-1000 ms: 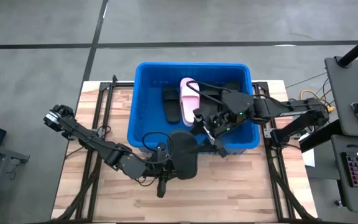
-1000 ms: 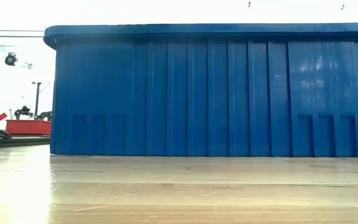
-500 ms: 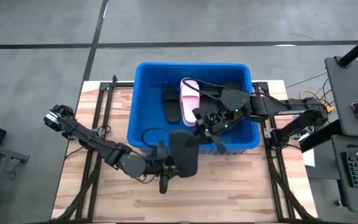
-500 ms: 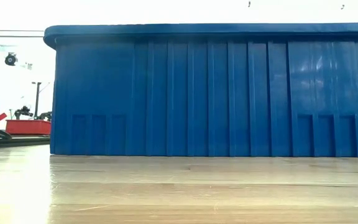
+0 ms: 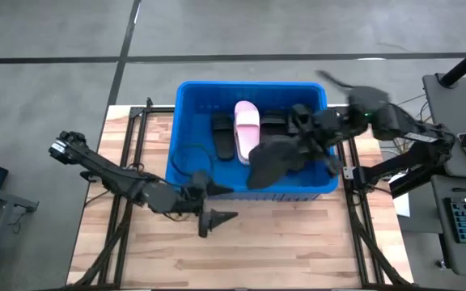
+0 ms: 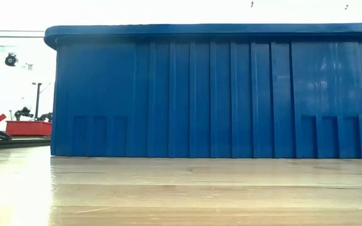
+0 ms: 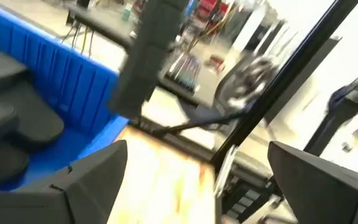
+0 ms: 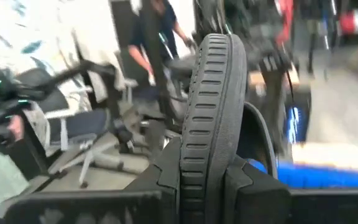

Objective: Pick and place slides into bin
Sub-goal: Put the black slipper into the blue bin

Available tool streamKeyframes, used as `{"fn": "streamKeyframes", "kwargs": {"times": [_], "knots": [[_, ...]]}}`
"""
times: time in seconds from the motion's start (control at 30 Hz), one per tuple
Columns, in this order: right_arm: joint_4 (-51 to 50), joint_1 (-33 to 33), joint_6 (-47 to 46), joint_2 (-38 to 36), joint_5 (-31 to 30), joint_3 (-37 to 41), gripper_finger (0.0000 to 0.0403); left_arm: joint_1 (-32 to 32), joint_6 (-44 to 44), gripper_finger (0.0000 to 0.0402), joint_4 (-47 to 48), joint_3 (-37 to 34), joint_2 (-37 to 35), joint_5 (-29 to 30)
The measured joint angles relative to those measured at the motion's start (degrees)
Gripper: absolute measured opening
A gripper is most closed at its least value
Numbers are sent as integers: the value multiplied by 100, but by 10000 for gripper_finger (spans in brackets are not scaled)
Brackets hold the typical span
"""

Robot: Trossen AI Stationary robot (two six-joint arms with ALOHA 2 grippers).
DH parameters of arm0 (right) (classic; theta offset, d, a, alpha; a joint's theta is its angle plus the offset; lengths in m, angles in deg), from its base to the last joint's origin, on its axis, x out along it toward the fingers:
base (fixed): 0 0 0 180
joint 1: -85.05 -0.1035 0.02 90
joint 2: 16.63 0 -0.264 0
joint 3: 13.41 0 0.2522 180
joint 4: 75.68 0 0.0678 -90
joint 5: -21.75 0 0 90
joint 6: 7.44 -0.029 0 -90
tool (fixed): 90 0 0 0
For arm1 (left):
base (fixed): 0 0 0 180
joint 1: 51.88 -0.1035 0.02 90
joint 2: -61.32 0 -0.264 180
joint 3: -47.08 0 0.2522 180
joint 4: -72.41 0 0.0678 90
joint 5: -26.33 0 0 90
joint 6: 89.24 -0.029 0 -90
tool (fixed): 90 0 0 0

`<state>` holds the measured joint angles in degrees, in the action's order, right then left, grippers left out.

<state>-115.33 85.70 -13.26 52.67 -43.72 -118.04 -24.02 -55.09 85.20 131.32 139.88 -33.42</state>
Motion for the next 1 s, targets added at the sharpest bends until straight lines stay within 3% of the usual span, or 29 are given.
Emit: {"fn": "streamKeyframes", "kwargs": {"times": [0.07,0.17,0.2,0.27,0.4,0.47,0.57,0.7,1.0], "knots": [[489,3,318,-237,375,220,40,0,0,375,-20,0,-221,-4],[2032,11,560,-508,1849,822,40,0,-93,376,-298,0,-565,72],[2812,8,300,-555,2295,1056,40,2,-325,377,-541,0,-650,197],[4314,5,-515,-627,2616,1504,40,10,-1196,377,-1230,17,-757,408],[7391,25,-2024,-470,2439,2446,40,35,-3712,377,-3075,21,-614,482],[9010,23,-2913,-185,1974,2844,40,29,-5142,377,-3767,65,-416,536],[11304,11,-4232,351,1200,3269,40,14,-6910,377,-4183,302,-31,1183],[11557,7,-4895,726,729,3498,40,-132,-7829,377,-4173,723,424,1961],[11559,-48,-5121,1258,953,3114,40,-306,-7718,377,-3995,975,667,1915]]}}
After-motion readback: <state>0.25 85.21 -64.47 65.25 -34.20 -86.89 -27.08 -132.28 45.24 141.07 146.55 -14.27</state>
